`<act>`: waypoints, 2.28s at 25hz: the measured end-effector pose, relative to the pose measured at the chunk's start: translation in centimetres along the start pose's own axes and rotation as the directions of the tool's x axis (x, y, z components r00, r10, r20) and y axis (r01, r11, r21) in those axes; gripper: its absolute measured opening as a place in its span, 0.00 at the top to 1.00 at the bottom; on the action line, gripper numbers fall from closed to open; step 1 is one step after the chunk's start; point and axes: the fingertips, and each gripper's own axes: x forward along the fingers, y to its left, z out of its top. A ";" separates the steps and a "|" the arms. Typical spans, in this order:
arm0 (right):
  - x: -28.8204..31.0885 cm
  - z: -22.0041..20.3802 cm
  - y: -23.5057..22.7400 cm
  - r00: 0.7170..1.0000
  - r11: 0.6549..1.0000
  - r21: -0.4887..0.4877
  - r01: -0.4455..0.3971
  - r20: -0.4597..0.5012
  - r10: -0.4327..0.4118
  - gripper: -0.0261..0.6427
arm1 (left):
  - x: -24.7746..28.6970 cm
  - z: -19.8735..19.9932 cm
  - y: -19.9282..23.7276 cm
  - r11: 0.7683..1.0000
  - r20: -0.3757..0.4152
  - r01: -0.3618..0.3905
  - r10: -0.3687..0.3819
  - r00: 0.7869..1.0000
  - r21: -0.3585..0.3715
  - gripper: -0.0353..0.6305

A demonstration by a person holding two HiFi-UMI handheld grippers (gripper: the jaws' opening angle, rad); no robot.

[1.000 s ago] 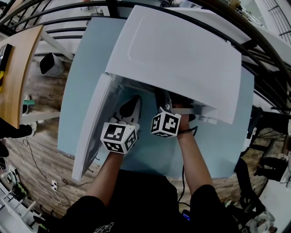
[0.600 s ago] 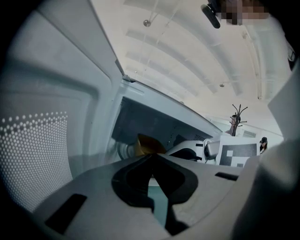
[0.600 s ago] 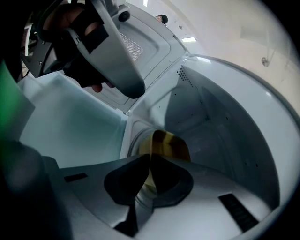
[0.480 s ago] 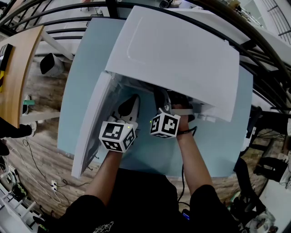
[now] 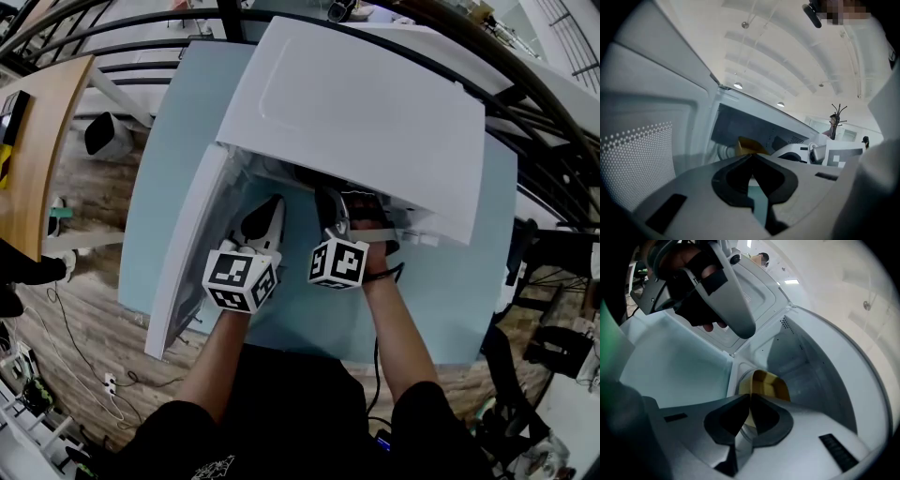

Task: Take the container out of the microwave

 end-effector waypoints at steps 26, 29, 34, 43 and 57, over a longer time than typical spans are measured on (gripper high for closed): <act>-4.6 1.1 2.2 0.999 0.999 -0.052 0.005 0.043 -0.003 0.93 | -4.4 -0.5 -2.2 0.999 0.033 -0.044 0.043 0.999 0.020 0.94; -5.3 1.3 2.5 0.999 0.999 -0.054 0.006 0.047 -0.004 0.93 | -5.0 -0.6 -2.4 0.999 0.036 -0.048 0.047 0.998 0.022 0.94; -6.3 1.6 3.3 0.998 0.998 -0.056 0.002 0.058 0.001 0.93 | -6.0 -0.7 -3.0 0.998 0.039 -0.055 0.053 0.998 0.027 0.94; -8.2 1.9 5.0 0.997 0.997 -0.074 -0.005 0.080 0.011 0.93 | -7.5 -1.6 -4.3 0.997 0.045 -0.071 0.070 0.997 0.027 0.94; -10.7 1.5 7.6 0.995 0.995 -0.094 -0.022 0.094 0.031 0.93 | -9.6 -3.6 -6.0 0.996 0.043 -0.092 0.091 0.995 0.020 0.94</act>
